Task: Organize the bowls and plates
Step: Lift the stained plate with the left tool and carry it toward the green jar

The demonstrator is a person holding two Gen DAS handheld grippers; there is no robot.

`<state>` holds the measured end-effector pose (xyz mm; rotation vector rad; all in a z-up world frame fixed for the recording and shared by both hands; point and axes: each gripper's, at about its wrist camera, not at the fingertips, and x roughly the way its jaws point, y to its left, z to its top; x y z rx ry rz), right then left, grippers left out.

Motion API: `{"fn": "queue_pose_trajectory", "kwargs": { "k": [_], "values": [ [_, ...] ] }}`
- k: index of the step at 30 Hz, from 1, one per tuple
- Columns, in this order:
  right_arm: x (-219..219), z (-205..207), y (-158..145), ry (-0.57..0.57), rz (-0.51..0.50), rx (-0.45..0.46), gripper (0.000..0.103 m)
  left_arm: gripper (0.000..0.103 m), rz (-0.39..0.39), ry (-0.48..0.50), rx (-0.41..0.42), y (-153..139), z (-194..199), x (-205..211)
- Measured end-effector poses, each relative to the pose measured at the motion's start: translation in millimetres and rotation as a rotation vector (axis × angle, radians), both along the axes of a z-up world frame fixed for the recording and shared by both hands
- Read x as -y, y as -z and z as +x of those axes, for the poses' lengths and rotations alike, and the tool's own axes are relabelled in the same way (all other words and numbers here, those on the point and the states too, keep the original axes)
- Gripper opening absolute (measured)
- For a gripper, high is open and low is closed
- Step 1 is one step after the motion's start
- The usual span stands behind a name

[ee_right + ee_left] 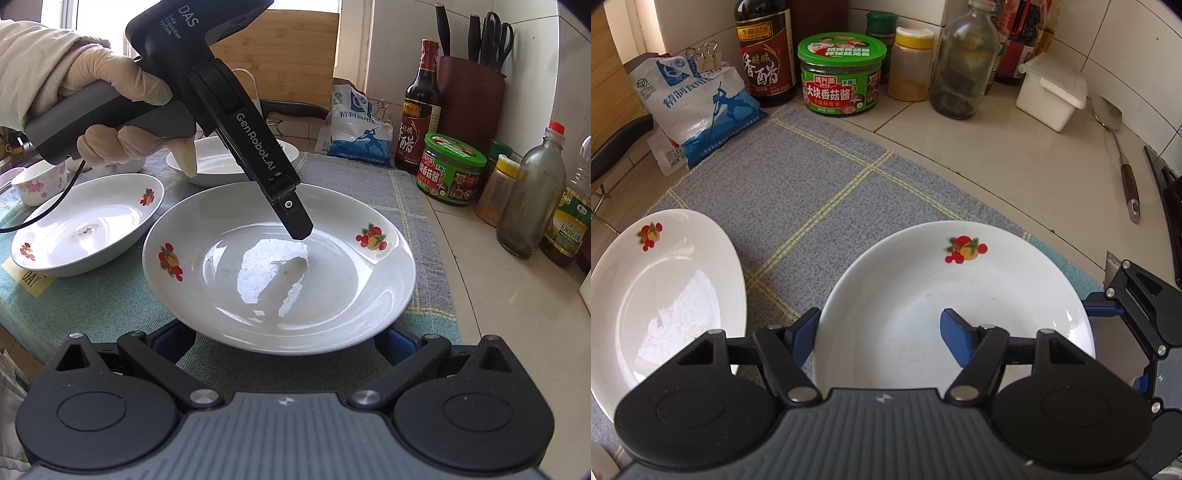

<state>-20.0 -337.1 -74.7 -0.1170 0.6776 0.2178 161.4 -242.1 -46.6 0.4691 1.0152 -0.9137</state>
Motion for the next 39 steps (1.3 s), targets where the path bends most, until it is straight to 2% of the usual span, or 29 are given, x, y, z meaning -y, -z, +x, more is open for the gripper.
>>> {"fn": "queue_pose_trajectory", "kwargs": {
  "k": [23,39],
  "values": [
    [47.3,59.2,3.3,0.018,0.003,-0.001,0.103,0.069,-0.035,-0.023,0.028,7.8,54.7,52.4],
    [50.1,74.5,13.5,0.044,-0.027,-0.016,0.103,0.069,-0.052,-0.016,0.054,17.2,62.7,61.7]
  ]
}}
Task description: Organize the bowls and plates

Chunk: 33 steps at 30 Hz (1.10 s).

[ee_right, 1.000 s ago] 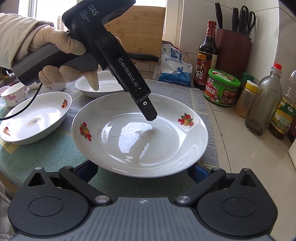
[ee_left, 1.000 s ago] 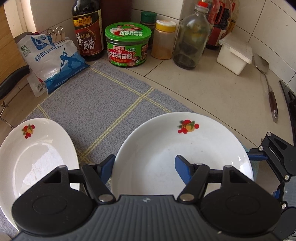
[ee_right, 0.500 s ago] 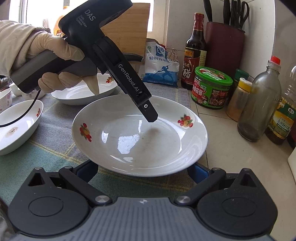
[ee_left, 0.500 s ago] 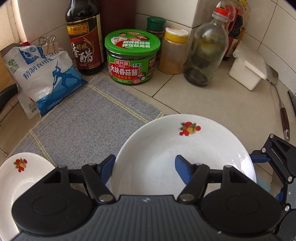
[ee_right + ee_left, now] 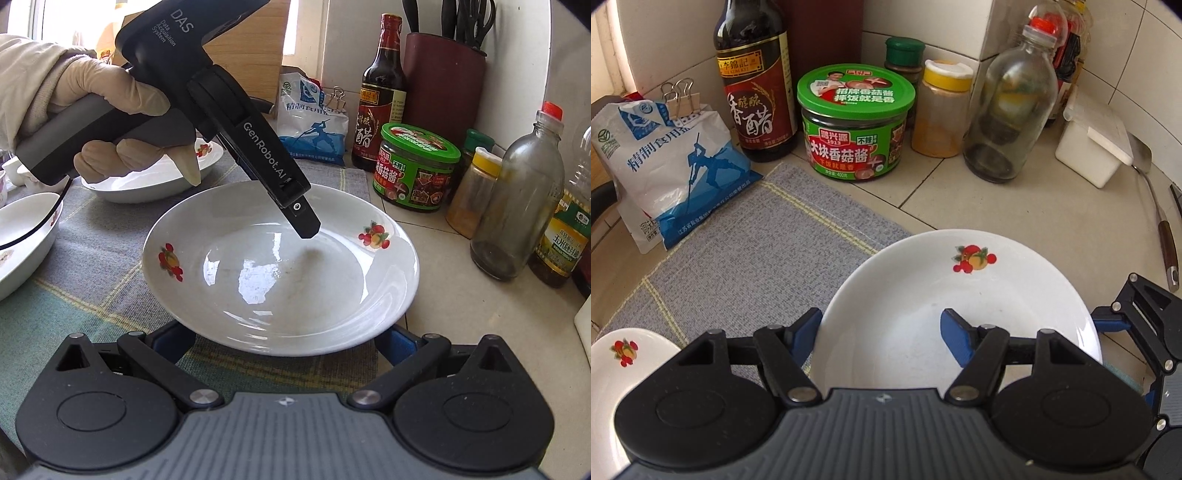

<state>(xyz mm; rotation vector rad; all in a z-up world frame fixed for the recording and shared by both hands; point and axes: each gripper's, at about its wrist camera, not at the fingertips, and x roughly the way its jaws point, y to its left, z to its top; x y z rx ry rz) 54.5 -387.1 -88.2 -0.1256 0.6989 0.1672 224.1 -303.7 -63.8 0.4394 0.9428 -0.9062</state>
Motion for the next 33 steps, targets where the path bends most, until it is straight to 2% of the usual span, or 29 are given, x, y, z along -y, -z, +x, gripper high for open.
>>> {"fn": "queue_pose_trajectory", "kwargs": {
  "k": [6,9,13,23,29,33],
  "values": [
    [0.1,-2.8,-1.2,0.013,0.014,-0.006,0.103,0.073,-0.005,-0.007,0.008,-2.5,-3.8,-3.6],
    [0.8,-8.1,-4.1,0.022,0.029,0.002,0.103,0.078,-0.009,-0.012,0.023,-9.0,-9.8,-9.8],
    [-2.3,-19.5,-9.3,0.027,0.035,0.013,0.103,0.079,-0.028,-0.026,0.041,-21.9,-21.4,-23.1],
    [-27.9,-49.3,-13.8,-0.004,0.031,0.030,0.103,0.083,-0.077,-0.078,0.114,-55.0,-71.0,-78.5],
    [-48.3,-55.9,-17.4,-0.041,0.051,0.045,0.103,0.085,-0.024,-0.141,0.156,-57.0,-107.1,-114.5],
    [-64.9,-60.0,-21.0,-0.080,0.057,0.051,0.103,0.085,-0.023,-0.188,0.139,-54.9,-125.6,-141.2]
  ]
}}
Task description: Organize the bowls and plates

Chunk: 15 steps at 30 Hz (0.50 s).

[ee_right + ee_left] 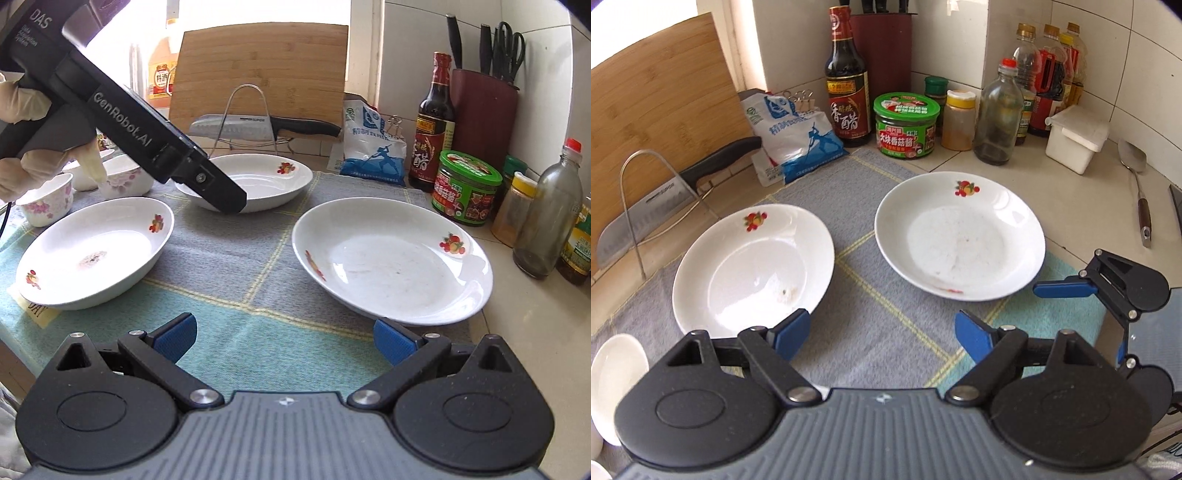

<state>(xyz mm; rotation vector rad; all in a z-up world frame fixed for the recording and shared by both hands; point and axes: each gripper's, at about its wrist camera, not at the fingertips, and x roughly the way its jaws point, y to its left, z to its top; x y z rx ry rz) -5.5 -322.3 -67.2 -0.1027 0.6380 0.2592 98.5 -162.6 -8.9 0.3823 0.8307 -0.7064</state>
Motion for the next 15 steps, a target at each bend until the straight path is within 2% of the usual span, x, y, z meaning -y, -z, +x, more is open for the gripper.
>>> {"fn": "queue_pose_trajectory", "kwargs": {
  "k": [9,15],
  "values": [
    [-42.5,-8.6,1.3,-0.085,0.014,-0.024,0.103,0.085,-0.005,-0.188,0.007,-2.0,-21.0,-55.8],
    [-69.0,-14.3,3.6,-0.141,0.023,-0.029,0.103,0.085,0.017,-0.240,-0.009,4.2,-25.2,-88.5]
  ]
}}
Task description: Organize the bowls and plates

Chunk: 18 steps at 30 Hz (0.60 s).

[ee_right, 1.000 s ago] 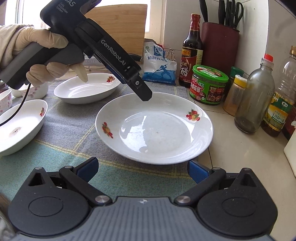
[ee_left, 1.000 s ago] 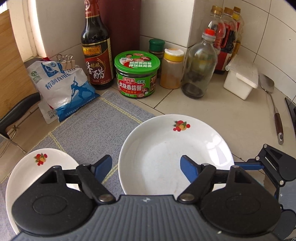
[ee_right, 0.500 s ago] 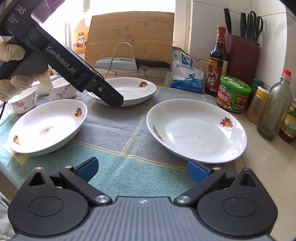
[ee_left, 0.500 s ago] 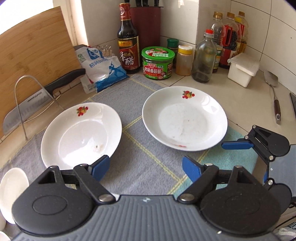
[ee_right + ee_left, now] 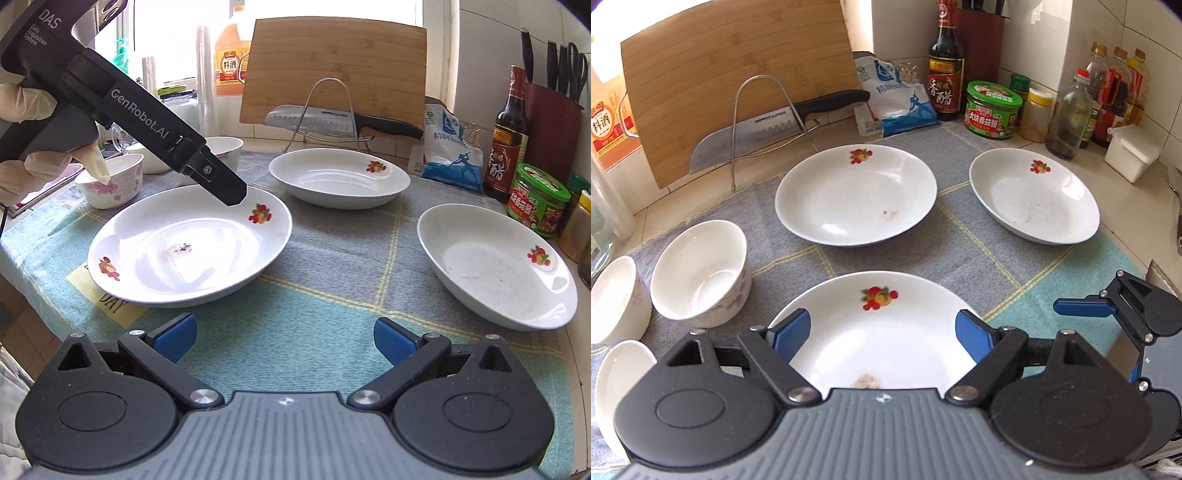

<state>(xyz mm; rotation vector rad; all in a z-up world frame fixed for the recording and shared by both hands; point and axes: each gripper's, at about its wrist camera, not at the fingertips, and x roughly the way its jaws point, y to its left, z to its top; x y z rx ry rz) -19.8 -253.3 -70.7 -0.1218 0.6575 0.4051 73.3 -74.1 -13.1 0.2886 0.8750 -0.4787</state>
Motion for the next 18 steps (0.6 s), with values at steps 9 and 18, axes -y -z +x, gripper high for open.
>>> {"fn": "queue_pose_trajectory", "kwargs": {
  "k": [9,18],
  "values": [
    [-41.2,2.3,10.6,-0.125,-0.016,-0.006,0.103,0.085,0.052,-0.053,0.016,3.8,10.7,-36.2],
    [-50.7,6.7,20.3,-0.225,-0.007,0.035,0.103,0.085,0.070,-0.008,-0.053,18.0,31.6,-45.4]
  ]
}}
